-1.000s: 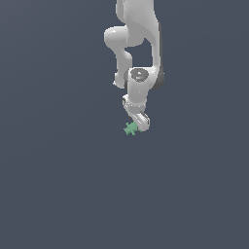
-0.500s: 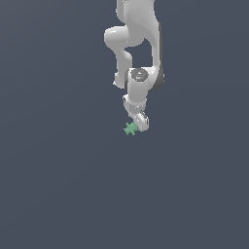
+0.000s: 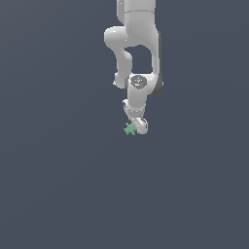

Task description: Pick up the object and move it to a goal position.

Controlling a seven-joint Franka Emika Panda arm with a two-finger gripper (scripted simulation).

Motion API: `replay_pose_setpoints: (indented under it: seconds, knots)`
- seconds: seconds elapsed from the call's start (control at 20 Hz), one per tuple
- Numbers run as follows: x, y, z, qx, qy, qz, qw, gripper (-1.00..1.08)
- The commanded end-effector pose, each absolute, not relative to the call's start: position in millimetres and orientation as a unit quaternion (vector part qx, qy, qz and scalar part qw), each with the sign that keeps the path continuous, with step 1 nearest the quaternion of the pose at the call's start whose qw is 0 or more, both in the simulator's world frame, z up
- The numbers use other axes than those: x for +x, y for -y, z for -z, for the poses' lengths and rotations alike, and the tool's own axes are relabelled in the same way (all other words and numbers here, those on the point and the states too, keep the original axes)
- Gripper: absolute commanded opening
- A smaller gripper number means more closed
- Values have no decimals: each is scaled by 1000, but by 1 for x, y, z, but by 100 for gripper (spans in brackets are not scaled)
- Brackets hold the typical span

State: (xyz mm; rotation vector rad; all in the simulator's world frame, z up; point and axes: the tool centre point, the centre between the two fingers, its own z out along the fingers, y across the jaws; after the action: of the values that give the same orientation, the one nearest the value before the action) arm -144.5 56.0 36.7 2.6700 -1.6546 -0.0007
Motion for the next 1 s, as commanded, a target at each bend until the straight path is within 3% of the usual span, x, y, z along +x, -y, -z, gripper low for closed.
replay_pose_setpoints:
  seconds: [0.0, 0.3, 0.35, 0.95]
  knots:
    - [-145, -56, -27, 850, 527, 0, 0, 100]
    - [-145, -56, -19, 850, 528, 0, 0, 100]
    - [-145, -56, -19, 850, 528, 0, 0, -100]
    - [-143, -56, -20, 850, 527, 0, -1, -100]
